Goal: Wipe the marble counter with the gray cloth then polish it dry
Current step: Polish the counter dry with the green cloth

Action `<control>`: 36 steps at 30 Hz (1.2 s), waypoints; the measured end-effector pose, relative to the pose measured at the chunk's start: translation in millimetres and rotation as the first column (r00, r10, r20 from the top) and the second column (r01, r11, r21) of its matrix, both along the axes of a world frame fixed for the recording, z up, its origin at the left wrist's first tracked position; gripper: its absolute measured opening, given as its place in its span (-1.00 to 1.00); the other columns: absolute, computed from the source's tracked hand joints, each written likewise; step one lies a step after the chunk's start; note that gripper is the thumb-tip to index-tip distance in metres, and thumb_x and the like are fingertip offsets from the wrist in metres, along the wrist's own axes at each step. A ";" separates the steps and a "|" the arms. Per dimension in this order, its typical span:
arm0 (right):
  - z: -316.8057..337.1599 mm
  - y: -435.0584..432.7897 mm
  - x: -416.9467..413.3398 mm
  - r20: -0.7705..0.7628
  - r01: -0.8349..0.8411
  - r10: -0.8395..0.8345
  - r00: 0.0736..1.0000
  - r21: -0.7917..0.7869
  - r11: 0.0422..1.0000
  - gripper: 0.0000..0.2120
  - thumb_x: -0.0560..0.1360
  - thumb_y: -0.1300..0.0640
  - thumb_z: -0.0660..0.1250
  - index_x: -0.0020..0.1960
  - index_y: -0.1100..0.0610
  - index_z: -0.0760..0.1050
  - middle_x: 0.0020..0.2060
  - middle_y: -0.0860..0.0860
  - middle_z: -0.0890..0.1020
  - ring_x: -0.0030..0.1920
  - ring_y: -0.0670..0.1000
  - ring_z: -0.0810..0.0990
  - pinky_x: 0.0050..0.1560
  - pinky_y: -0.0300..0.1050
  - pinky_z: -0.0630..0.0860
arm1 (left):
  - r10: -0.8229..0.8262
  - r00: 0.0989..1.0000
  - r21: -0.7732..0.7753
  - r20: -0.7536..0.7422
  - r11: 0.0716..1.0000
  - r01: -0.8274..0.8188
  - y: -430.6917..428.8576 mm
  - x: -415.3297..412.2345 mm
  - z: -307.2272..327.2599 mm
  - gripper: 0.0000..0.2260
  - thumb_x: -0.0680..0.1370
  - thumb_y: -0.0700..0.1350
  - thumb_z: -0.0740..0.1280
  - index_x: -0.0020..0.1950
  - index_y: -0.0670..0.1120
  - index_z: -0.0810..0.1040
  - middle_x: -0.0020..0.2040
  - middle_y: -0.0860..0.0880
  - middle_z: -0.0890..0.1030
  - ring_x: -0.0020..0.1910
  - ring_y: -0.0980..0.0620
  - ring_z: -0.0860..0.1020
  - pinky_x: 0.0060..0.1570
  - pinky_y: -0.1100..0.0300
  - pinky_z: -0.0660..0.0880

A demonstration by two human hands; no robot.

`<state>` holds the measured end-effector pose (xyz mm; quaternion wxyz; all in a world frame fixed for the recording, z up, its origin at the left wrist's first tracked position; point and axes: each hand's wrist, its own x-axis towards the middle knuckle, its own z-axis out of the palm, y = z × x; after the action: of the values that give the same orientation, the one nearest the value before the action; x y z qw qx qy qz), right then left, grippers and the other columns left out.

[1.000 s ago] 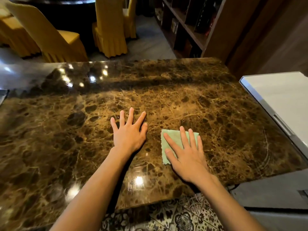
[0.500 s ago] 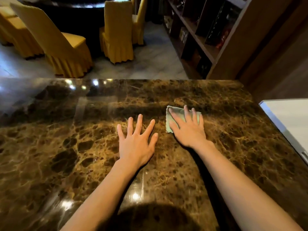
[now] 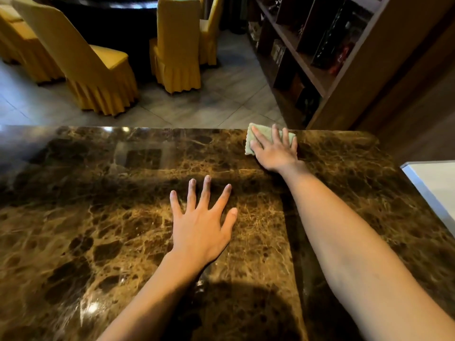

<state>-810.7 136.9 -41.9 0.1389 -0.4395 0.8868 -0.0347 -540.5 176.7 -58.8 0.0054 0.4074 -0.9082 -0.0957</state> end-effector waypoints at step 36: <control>-12.1 498.8 211.8 -0.091 -0.206 0.199 0.976 -0.074 0.976 -0.44 0.63 -0.31 -0.20 0.62 -0.35 -0.11 0.67 0.09 -0.06 0.66 0.20 -0.14 0.59 0.28 -0.21 | 0.017 0.998 0.099 0.058 0.995 -0.023 263.4 53.7 21.0 -0.45 0.64 0.33 -0.12 0.63 0.27 -0.06 0.68 -0.06 -0.10 0.62 -0.28 -0.18 0.52 -0.35 -0.20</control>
<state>-598.9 635.7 -54.0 0.0862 -0.5342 0.8400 -0.0388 -486.8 440.1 -37.8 -0.0398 0.4188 -0.8979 -0.1293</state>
